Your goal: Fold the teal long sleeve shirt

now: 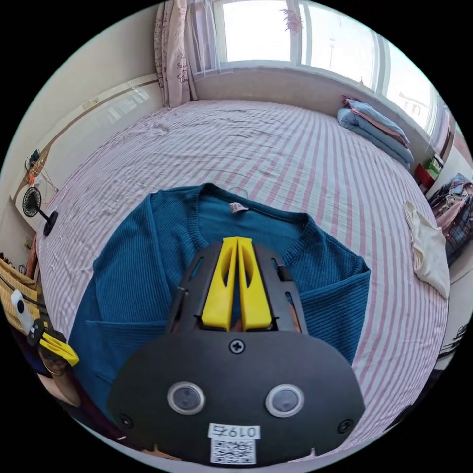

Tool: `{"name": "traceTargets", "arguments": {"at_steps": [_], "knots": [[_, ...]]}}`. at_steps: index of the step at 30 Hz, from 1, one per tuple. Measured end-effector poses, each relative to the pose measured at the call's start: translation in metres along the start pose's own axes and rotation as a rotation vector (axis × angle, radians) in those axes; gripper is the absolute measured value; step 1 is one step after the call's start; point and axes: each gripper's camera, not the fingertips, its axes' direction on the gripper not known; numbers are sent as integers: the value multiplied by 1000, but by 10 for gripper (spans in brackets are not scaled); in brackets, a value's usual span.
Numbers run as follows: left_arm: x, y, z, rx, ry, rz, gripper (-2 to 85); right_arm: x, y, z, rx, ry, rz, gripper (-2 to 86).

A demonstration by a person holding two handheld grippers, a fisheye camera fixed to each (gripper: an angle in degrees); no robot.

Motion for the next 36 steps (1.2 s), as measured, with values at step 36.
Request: {"name": "traceTargets", "arguments": {"at_steps": [36], "knots": [[0,-8,7,-18,-20,-11,11,50,13,36,-88,-258,156,45]]}}
